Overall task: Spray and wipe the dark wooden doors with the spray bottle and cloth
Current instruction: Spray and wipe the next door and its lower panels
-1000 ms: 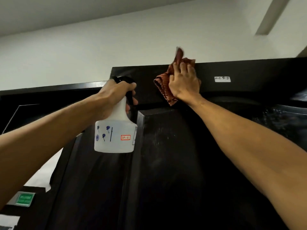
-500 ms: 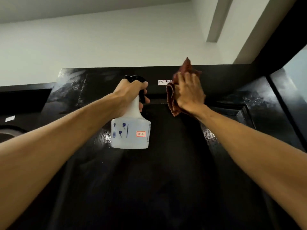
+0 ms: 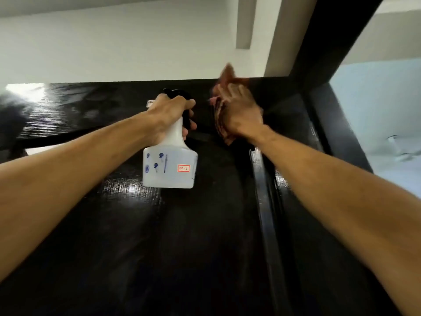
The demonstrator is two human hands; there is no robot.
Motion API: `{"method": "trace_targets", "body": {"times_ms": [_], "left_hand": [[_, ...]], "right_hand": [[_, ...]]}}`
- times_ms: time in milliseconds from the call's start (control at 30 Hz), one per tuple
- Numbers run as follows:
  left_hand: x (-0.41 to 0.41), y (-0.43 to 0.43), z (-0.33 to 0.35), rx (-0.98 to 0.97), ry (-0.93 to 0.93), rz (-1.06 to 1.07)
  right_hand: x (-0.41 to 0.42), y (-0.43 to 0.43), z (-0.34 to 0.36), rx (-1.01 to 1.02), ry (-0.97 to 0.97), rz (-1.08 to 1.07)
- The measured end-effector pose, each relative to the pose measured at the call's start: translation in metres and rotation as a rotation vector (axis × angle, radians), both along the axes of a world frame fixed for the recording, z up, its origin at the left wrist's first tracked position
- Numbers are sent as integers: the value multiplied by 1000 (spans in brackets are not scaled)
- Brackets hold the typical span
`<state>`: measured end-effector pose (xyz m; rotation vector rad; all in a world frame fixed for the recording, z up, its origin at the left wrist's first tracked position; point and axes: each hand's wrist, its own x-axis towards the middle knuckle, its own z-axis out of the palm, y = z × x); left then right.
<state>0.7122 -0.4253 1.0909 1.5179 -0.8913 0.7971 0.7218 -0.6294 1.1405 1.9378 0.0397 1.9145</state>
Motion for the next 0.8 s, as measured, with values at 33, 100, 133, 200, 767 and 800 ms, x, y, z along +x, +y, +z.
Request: {"method": "trace_targets", "body": {"times_ms": [33, 100, 133, 200, 767, 800], "left_hand": [[-3, -10, 2, -9, -1, 4], [-10, -24, 6, -28, -11, 0], [-15, -32, 7, -26, -14, -7], [-22, -42, 6, -18, -9, -34], [-32, -41, -138, 51, 169, -72], [-31, -35, -143, 43, 172, -61]], "right_hand": [[-1, -1, -1, -28, 57, 58], [-13, -21, 5, -42, 87, 132], [-21, -43, 10, -8, 47, 136], [-42, -92, 16, 119, -54, 98], [-28, -88, -170, -38, 97, 77], [-24, -79, -164, 23, 75, 83]]}}
